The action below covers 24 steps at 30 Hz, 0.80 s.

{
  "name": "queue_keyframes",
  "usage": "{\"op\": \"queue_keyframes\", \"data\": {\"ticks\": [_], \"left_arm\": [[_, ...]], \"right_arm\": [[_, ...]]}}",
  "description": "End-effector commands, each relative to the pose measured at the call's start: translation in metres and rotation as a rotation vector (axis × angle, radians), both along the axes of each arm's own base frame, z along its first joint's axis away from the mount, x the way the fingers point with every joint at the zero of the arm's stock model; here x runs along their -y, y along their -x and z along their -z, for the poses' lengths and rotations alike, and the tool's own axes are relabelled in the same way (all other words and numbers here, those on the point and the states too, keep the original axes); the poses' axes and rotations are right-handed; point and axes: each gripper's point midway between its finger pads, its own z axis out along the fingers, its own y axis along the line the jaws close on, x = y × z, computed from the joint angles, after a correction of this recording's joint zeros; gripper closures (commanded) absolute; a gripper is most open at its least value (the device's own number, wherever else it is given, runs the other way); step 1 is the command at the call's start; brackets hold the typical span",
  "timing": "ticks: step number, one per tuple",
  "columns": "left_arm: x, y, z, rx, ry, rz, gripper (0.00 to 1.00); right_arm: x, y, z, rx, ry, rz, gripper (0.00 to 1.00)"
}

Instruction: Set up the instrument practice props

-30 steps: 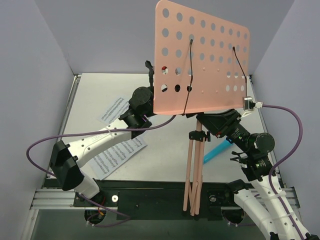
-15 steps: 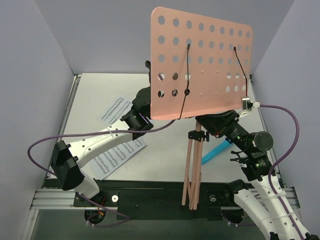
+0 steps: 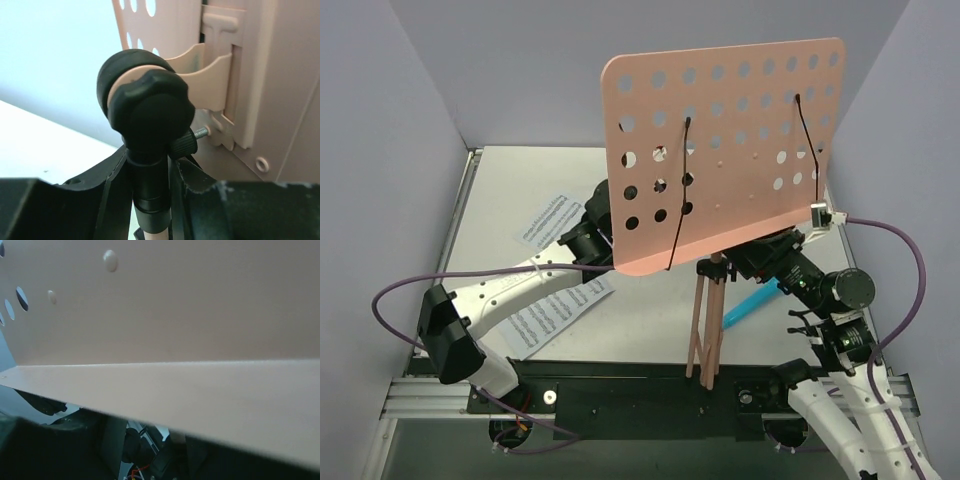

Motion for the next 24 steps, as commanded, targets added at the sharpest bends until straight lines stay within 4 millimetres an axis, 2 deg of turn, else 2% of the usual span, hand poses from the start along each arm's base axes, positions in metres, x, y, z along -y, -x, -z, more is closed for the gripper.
{"op": "queue_keyframes", "data": {"ticks": [1, 4, 5, 8, 12, 16, 22, 24], "left_arm": [[-0.034, 0.002, -0.050, 0.244, 0.027, -0.097, 1.00], [-0.045, -0.006, -0.056, 0.262, -0.002, -0.161, 1.00], [-0.052, -0.007, -0.064, 0.280, 0.005, -0.180, 1.00], [-0.065, -0.011, -0.070, 0.286, 0.005, -0.225, 1.00], [-0.085, -0.017, -0.082, 0.286, 0.023, -0.285, 1.00], [-0.105, -0.013, -0.105, 0.320, 0.069, -0.331, 1.00], [-0.123, -0.005, -0.138, 0.362, 0.122, -0.370, 1.00], [-0.127, -0.005, -0.142, 0.365, 0.140, -0.388, 1.00]], "right_arm": [[0.022, 0.062, -0.097, 0.326, -0.108, 0.008, 0.57], [0.025, 0.060, -0.086, 0.309, -0.057, 0.043, 0.48], [0.026, 0.059, -0.078, 0.297, -0.024, 0.060, 0.46], [0.030, 0.059, -0.067, 0.288, 0.025, 0.091, 0.45], [0.032, 0.055, -0.046, 0.258, 0.108, 0.116, 0.45], [0.031, 0.044, -0.019, 0.199, 0.199, 0.125, 0.46], [0.027, 0.023, 0.026, 0.077, 0.307, 0.122, 0.49], [0.024, 0.015, 0.038, 0.047, 0.317, 0.115, 0.50]]}}
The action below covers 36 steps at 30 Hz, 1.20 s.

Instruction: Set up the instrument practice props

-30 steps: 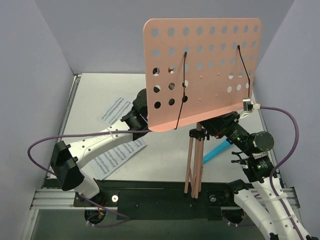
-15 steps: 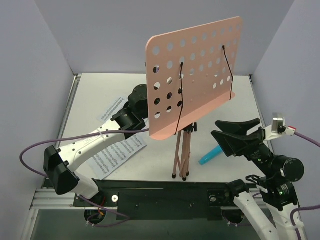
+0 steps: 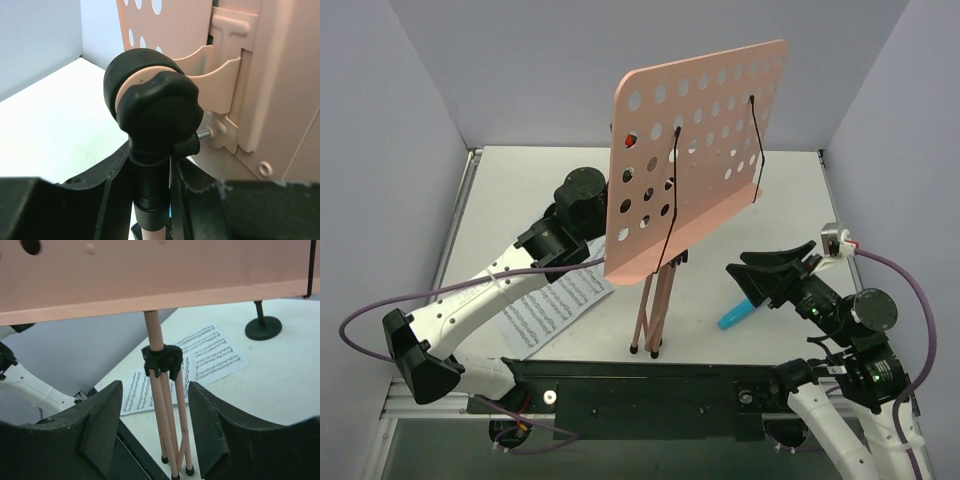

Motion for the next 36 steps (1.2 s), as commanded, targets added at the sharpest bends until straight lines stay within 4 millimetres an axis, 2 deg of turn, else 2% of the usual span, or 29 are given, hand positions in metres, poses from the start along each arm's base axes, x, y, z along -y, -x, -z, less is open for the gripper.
{"op": "queue_keyframes", "data": {"ticks": [1, 9, 12, 13, 14, 16, 17, 18, 19, 20, 21, 22, 23, 24, 27, 29, 30, 33, 36], "left_arm": [[-0.059, 0.034, -0.166, 0.315, 0.390, -0.058, 1.00], [-0.084, 0.026, -0.182, 0.401, 0.486, -0.187, 1.00], [-0.093, 0.026, -0.189, 0.423, 0.529, -0.219, 1.00], [-0.095, 0.023, -0.187, 0.420, 0.530, -0.237, 1.00], [-0.099, 0.024, -0.189, 0.428, 0.542, -0.247, 1.00], [-0.105, 0.023, -0.188, 0.426, 0.546, -0.273, 1.00], [-0.108, 0.023, -0.188, 0.430, 0.544, -0.285, 1.00], [-0.110, 0.023, -0.187, 0.426, 0.545, -0.294, 1.00], [-0.112, 0.022, -0.185, 0.425, 0.540, -0.302, 1.00], [-0.114, 0.022, -0.185, 0.424, 0.539, -0.309, 1.00], [-0.117, 0.022, -0.185, 0.426, 0.539, -0.316, 1.00], [-0.117, 0.022, -0.184, 0.424, 0.536, -0.319, 1.00], [-0.121, 0.021, -0.185, 0.429, 0.536, -0.327, 1.00], [-0.121, 0.021, -0.185, 0.426, 0.533, -0.326, 1.00], [-0.122, 0.019, -0.185, 0.408, 0.526, -0.313, 1.00], [-0.121, 0.021, -0.186, 0.399, 0.525, -0.290, 1.00], [-0.120, 0.022, -0.186, 0.395, 0.528, -0.285, 1.00], [-0.123, 0.025, -0.188, 0.389, 0.543, -0.280, 1.00], [-0.124, 0.026, -0.187, 0.383, 0.551, -0.277, 1.00]], "right_arm": [[-0.006, -0.021, 0.032, -0.067, 0.062, 0.003, 0.50], [-0.013, -0.050, 0.065, -0.125, 0.113, 0.035, 0.52], [-0.009, -0.061, 0.069, -0.131, 0.154, 0.094, 0.52], [-0.007, -0.067, 0.073, -0.142, 0.175, 0.117, 0.53], [-0.003, -0.072, 0.067, -0.130, 0.184, 0.164, 0.53], [0.003, -0.080, 0.076, -0.167, 0.253, 0.229, 0.54], [0.005, -0.084, 0.070, -0.155, 0.280, 0.252, 0.55], [0.007, -0.086, 0.076, -0.171, 0.317, 0.296, 0.55], [-0.001, -0.084, 0.075, -0.151, 0.365, 0.277, 0.55], [0.011, -0.091, 0.073, -0.147, 0.389, 0.373, 0.55], [0.001, -0.088, 0.070, -0.120, 0.415, 0.356, 0.55], [0.004, -0.091, 0.069, -0.104, 0.440, 0.396, 0.55], [-0.008, -0.087, 0.066, -0.074, 0.456, 0.370, 0.55], [-0.010, -0.087, 0.064, -0.057, 0.466, 0.381, 0.54], [-0.041, -0.074, 0.061, 0.040, 0.438, 0.259, 0.50], [-0.066, -0.057, 0.067, 0.086, 0.416, 0.093, 0.41], [-0.070, -0.054, 0.069, 0.093, 0.407, 0.067, 0.40], [-0.087, -0.048, 0.081, 0.097, 0.385, -0.015, 0.39], [-0.098, -0.051, 0.091, 0.082, 0.380, -0.042, 0.41]]}}
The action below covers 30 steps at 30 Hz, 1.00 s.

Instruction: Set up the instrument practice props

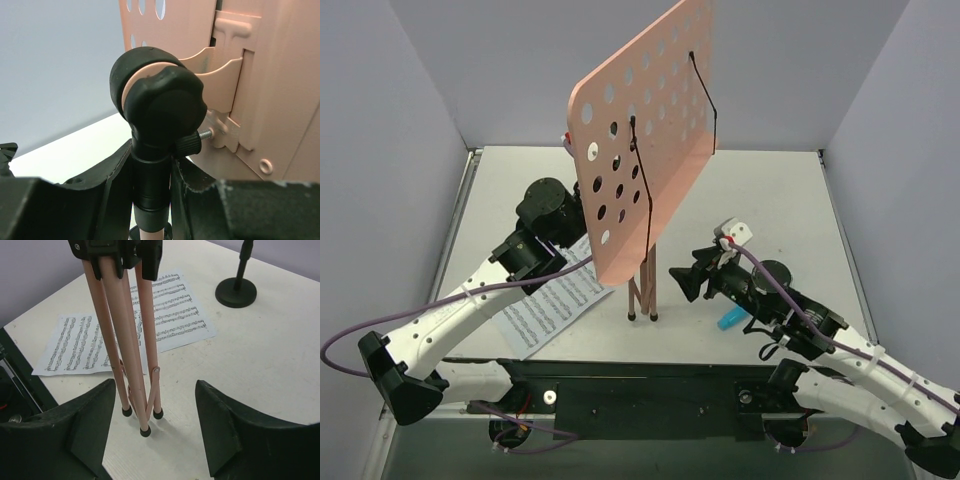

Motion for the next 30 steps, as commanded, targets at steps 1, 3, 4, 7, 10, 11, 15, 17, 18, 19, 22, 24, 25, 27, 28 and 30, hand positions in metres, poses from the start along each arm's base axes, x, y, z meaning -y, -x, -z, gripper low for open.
{"op": "queue_keyframes", "data": {"ticks": [1, 3, 4, 7, 10, 11, 15, 17, 18, 19, 22, 24, 25, 27, 28, 30], "left_arm": [[-0.058, 0.059, -0.149, 0.290, 0.403, 0.042, 1.00], [-0.059, 0.060, -0.149, 0.291, 0.402, 0.042, 1.00], [-0.059, 0.060, -0.149, 0.289, 0.401, 0.043, 1.00], [-0.059, 0.060, -0.147, 0.287, 0.399, 0.042, 1.00], [-0.058, 0.060, -0.146, 0.284, 0.401, 0.044, 1.00], [-0.058, 0.059, -0.145, 0.282, 0.399, 0.044, 1.00], [-0.058, 0.060, -0.145, 0.281, 0.404, 0.046, 1.00], [-0.058, 0.060, -0.144, 0.280, 0.405, 0.048, 1.00], [-0.057, 0.060, -0.144, 0.278, 0.405, 0.049, 1.00], [-0.058, 0.060, -0.145, 0.281, 0.406, 0.047, 1.00], [-0.059, 0.061, -0.145, 0.282, 0.407, 0.048, 1.00], [-0.058, 0.065, -0.145, 0.298, 0.394, 0.065, 1.00], [-0.057, 0.065, -0.144, 0.303, 0.385, 0.064, 1.00], [-0.055, 0.065, -0.142, 0.318, 0.365, 0.066, 1.00], [-0.053, 0.067, -0.140, 0.323, 0.354, 0.080, 1.00], [-0.048, 0.068, -0.138, 0.343, 0.327, 0.096, 1.00]], "right_arm": [[-0.029, 0.003, -0.016, 0.056, -0.084, -0.110, 0.41], [-0.037, 0.002, -0.013, 0.046, -0.092, -0.133, 0.42], [-0.041, 0.002, -0.009, 0.032, -0.090, -0.142, 0.43], [-0.052, 0.001, -0.005, 0.018, -0.098, -0.168, 0.45], [-0.061, 0.000, 0.000, 0.005, -0.099, -0.185, 0.48], [-0.063, -0.001, 0.001, -0.001, -0.102, -0.186, 0.50], [-0.071, -0.002, 0.008, -0.018, -0.101, -0.192, 0.56], [-0.072, -0.005, 0.012, -0.027, -0.095, -0.186, 0.61], [-0.073, -0.006, 0.015, -0.032, -0.087, -0.180, 0.63], [-0.074, -0.007, 0.017, -0.041, -0.087, -0.179, 0.66], [-0.074, -0.008, 0.022, -0.051, -0.077, -0.172, 0.76], [-0.074, -0.007, 0.025, -0.069, -0.067, -0.173, 0.84], [-0.074, -0.008, 0.023, -0.073, -0.069, -0.171, 0.88], [-0.072, -0.006, 0.027, -0.098, -0.046, -0.166, 0.93], [-0.072, -0.006, 0.027, -0.102, -0.042, -0.164, 0.95], [-0.069, -0.005, 0.030, -0.115, -0.028, -0.157, 0.99]]}}
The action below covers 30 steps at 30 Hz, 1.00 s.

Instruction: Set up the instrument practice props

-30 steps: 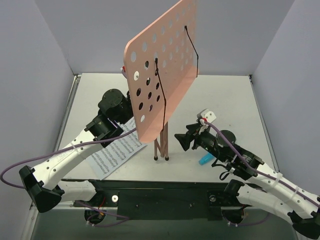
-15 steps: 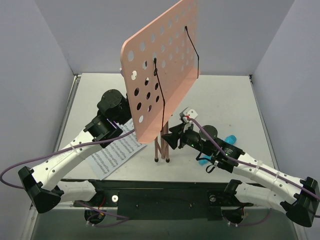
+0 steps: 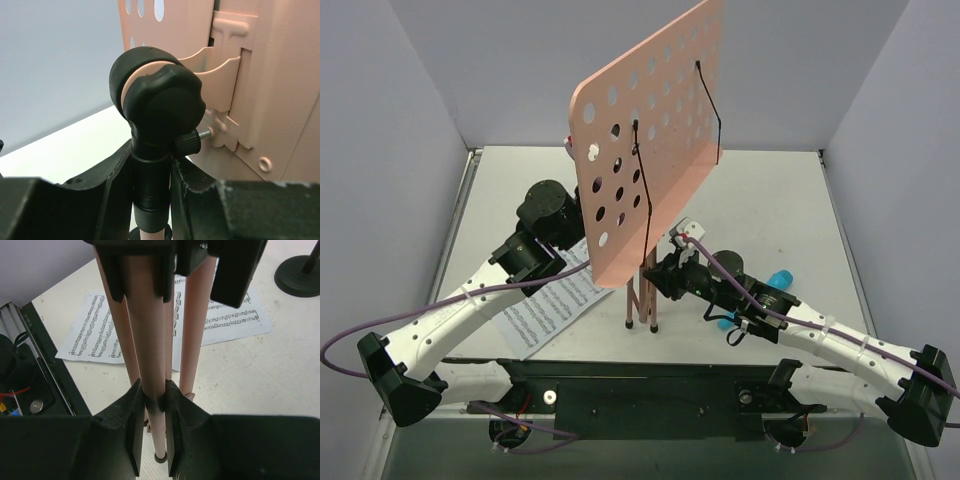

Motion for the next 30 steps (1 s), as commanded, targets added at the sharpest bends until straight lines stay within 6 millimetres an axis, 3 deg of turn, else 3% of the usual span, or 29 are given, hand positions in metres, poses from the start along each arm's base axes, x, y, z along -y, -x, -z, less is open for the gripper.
{"op": "queue_keyframes", "data": {"ticks": [1, 9, 16, 21, 25, 26, 27, 30], "left_arm": [[-0.049, 0.061, -0.140, 0.367, 0.315, 0.055, 1.00], [-0.043, 0.066, -0.126, 0.442, 0.257, 0.078, 1.00], [-0.046, 0.075, -0.131, 0.562, 0.234, 0.073, 1.00], [-0.029, 0.075, -0.140, 0.658, 0.163, 0.113, 1.00], [-0.006, 0.077, -0.142, 0.743, 0.055, 0.207, 1.00], [0.003, 0.067, -0.134, 0.744, 0.012, 0.217, 1.00], [0.005, 0.072, -0.141, 0.768, -0.005, 0.244, 1.00], [0.012, 0.052, -0.138, 0.770, -0.047, 0.253, 1.00]], "right_arm": [[0.002, 0.000, -0.012, -0.021, -0.017, 0.024, 1.00], [0.031, 0.001, 0.001, -0.045, 0.053, 0.120, 1.00], [0.058, 0.006, -0.007, -0.009, 0.082, 0.168, 1.00], [0.070, 0.005, 0.003, -0.020, 0.152, 0.205, 1.00], [0.069, 0.004, 0.005, -0.030, 0.174, 0.205, 1.00], [0.069, 0.002, 0.007, -0.032, 0.182, 0.209, 1.00], [0.068, 0.001, 0.007, -0.034, 0.187, 0.211, 1.00], [0.069, -0.001, 0.009, -0.045, 0.205, 0.225, 1.00]]}}
